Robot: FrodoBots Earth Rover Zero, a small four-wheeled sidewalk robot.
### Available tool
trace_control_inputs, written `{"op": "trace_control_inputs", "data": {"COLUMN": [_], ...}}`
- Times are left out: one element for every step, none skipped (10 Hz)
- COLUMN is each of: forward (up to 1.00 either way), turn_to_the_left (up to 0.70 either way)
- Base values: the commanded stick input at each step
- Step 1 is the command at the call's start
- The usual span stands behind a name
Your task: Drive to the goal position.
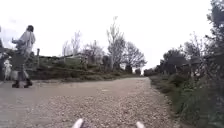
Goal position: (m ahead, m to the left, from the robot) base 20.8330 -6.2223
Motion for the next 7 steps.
{"op": "trace_control_inputs", "data": {"forward": [0.00, 0.00, 0.00, 0.00, 0.03, 0.38, 0.62], "turn_to_the_left": [0.00, 0.00, 0.00, 0.00, 0.00, 0.00, 0.00]}}
